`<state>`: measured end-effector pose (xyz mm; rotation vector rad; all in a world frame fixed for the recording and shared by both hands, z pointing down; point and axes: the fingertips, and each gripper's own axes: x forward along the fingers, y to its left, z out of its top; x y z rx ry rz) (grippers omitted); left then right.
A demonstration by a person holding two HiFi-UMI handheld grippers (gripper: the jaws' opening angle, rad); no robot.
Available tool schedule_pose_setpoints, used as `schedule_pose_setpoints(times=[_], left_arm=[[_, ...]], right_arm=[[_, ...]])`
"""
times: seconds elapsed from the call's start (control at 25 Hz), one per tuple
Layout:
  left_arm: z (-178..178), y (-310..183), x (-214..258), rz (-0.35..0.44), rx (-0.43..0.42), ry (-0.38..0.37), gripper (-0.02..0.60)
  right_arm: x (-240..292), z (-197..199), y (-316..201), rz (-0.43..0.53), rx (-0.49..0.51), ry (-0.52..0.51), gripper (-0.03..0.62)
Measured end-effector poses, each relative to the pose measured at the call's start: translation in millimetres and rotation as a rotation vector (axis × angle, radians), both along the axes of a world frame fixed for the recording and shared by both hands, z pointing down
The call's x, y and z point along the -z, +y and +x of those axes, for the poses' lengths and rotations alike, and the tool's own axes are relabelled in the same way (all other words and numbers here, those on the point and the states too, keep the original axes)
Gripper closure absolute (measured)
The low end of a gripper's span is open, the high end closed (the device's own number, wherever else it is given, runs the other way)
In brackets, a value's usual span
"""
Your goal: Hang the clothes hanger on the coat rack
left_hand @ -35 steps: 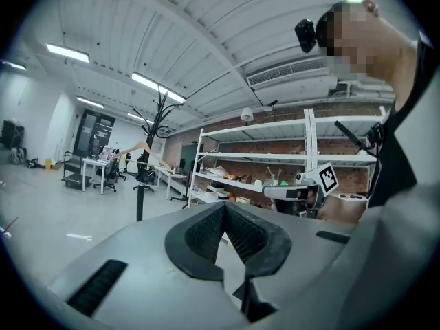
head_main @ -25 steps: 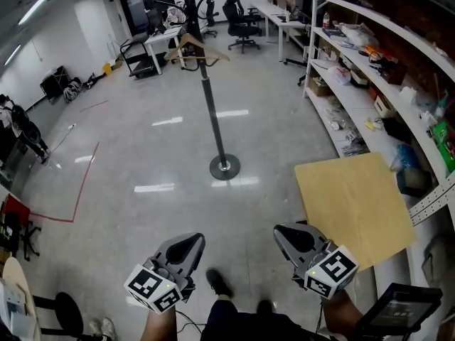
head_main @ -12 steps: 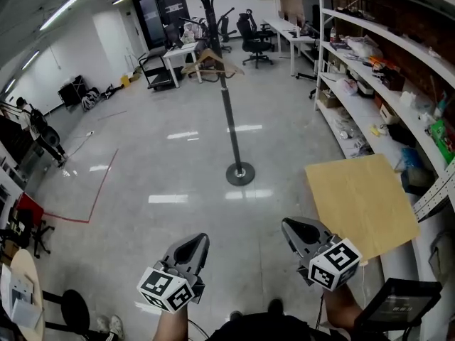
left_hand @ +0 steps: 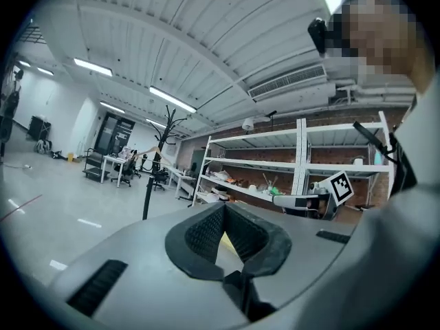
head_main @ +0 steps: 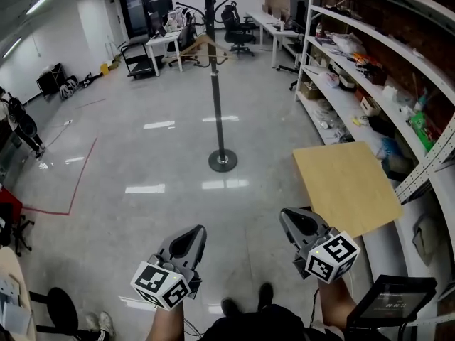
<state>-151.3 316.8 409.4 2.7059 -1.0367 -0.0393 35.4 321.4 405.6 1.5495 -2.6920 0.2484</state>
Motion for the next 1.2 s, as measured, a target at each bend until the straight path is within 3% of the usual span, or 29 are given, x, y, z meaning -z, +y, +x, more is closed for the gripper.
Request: schedule_pose_setpoints(times=[0.24,0.6,0.88,1.2], left_arm=[[7.8,5.1,-8.0,-0.032,-0.016,0.006,0.583],[27.7,16.4,8.6,0.026,-0.018,-0.010,0.581],[43.9,26.9,5.2,-0.011,-0.060,0.017,0.581],[47.8,32.3,10.0,-0.005,-0.004,0.012,0.581]], right_arm=[[0.2,5.5,8.3,-0.013,-0.013,0.006,0.588],[26.7,24.3,9.6,0.053,0.000,0.018,0.588],[31.0,32.2,16.5,0.071,0.016,0.034,0.588],[38.3,38.4,24.6,0.089,0.031,0.036,0.588]])
